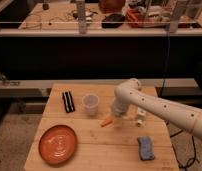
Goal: Drag the pepper across the table
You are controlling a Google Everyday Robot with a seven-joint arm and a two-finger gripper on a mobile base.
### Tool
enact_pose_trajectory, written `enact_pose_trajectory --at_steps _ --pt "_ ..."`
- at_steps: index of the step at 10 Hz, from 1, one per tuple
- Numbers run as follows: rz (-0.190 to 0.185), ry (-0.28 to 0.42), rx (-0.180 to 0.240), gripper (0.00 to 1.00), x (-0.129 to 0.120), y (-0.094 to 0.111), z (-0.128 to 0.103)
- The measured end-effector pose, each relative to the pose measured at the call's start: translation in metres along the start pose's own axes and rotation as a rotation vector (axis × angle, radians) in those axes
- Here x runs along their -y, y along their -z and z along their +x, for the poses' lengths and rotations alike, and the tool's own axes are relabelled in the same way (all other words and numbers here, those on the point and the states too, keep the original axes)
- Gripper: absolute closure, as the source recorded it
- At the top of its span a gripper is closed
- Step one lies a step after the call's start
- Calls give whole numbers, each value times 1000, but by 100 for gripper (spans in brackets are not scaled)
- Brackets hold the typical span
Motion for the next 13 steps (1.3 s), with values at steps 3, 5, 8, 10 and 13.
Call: enact_pose_trajectory --at_steps 3,5,8,10,13 --pt "40 7 -21 20 5 -2 11" --pt "50 -21 -29 20 7 -6 24" --pt "33 -51 -34 20 10 -15 37" --pt "17 -64 -37 20 13 -24 41" --pt "-5 -69 -37 20 16 -37 39"
